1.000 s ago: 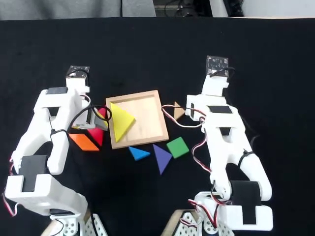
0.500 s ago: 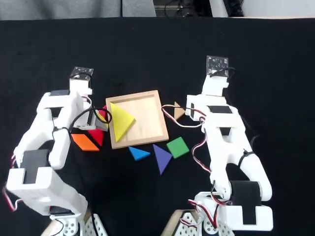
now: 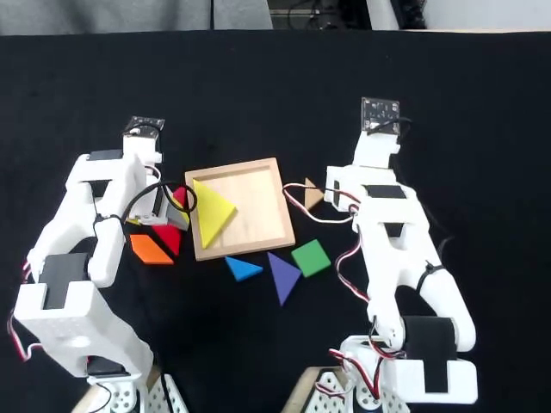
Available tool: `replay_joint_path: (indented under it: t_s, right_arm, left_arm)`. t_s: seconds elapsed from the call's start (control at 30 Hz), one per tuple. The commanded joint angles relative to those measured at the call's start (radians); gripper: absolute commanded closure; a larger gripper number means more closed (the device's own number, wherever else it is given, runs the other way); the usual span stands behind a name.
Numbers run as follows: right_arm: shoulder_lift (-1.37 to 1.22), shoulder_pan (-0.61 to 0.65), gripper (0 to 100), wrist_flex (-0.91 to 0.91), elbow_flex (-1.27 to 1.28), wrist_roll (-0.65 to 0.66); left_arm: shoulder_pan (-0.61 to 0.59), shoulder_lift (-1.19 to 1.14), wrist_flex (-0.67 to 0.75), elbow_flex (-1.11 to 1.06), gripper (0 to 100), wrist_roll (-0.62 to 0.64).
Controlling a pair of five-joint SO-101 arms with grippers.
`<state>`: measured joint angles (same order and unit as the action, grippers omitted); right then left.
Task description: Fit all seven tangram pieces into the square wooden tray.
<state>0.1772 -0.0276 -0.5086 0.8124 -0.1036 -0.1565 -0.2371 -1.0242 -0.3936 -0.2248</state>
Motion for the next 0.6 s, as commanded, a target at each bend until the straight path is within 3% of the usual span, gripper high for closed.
replay_joint_path:
  t_s: [0.0, 0.5, 0.57]
  right_arm:
    - [0.047, 0.012, 82.2, 0.017, -0.007, 0.011]
    - [0.047, 0.014, 82.2, 0.017, -0.007, 0.011]
    - [0.047, 0.012, 82.2, 0.017, -0.007, 0.011]
  left_arm:
    - [-0.002, 0.006, 0.011, 0.039, 68, 0.000]
    - [0.030, 0.005, 0.012, 0.036, 68, 0.051]
    - [0.030, 0.005, 0.012, 0.036, 72, 0.051]
